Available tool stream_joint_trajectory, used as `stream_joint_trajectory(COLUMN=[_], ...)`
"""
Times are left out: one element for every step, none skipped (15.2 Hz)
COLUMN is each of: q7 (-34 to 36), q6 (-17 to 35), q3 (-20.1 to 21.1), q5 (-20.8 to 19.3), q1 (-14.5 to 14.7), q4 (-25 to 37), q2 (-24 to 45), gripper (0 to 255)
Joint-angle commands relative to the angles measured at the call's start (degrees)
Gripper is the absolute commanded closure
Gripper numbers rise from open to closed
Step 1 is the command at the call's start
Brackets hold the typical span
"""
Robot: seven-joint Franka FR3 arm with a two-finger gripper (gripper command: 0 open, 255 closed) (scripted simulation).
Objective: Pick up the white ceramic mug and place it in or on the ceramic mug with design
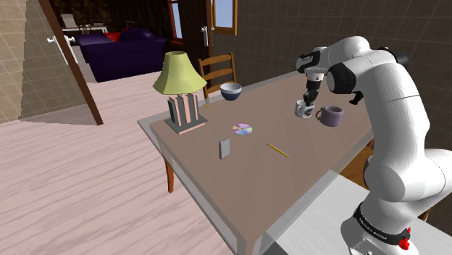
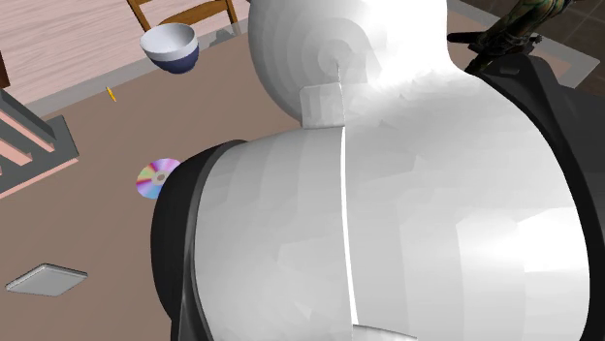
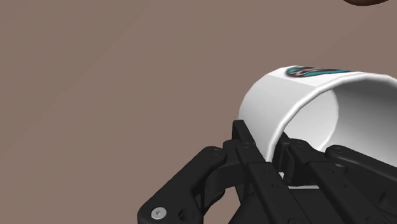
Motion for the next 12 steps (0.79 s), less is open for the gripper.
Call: stream_joint_trajectory(q7=[0.0, 0.0, 0.0, 0.0, 0.0, 0.0, 0.0, 0.07, 0.14, 0.21, 0.29, 0.36], q6=[0.0, 0.0, 0.0, 0.0, 0.0, 0.0, 0.01, -0.59, -1.2, -1.84, -2.47, -3.12], q3=[0.0, 0.0, 0.0, 0.0, 0.0, 0.0, 0.0, -0.07, -0.14, -0.2, -0.26, -0.32], q5=[0.0, 0.0, 0.0, 0.0, 0.0, 0.0, 0.0, -0.11, -0.21, -0.3, -0.39, -0.48], q1=[0.0, 0.0, 0.0, 0.0, 0.0, 0.0, 0.0, -0.02, -0.04, -0.08, -0.12, -0.17], q4=[0.0, 0.0, 0.0, 0.0, 0.0, 0.0, -0.01, 0.37, 0.78, 1.24, 1.7, 2.19], q2=[0.0, 0.0, 0.0, 0.0, 0.0, 0.0, -0.01, -0.25, -0.48, -0.67, -0.87, -1.05], gripper=[255, 255, 255, 255, 255, 255, 255, 255, 255, 255, 255, 255])
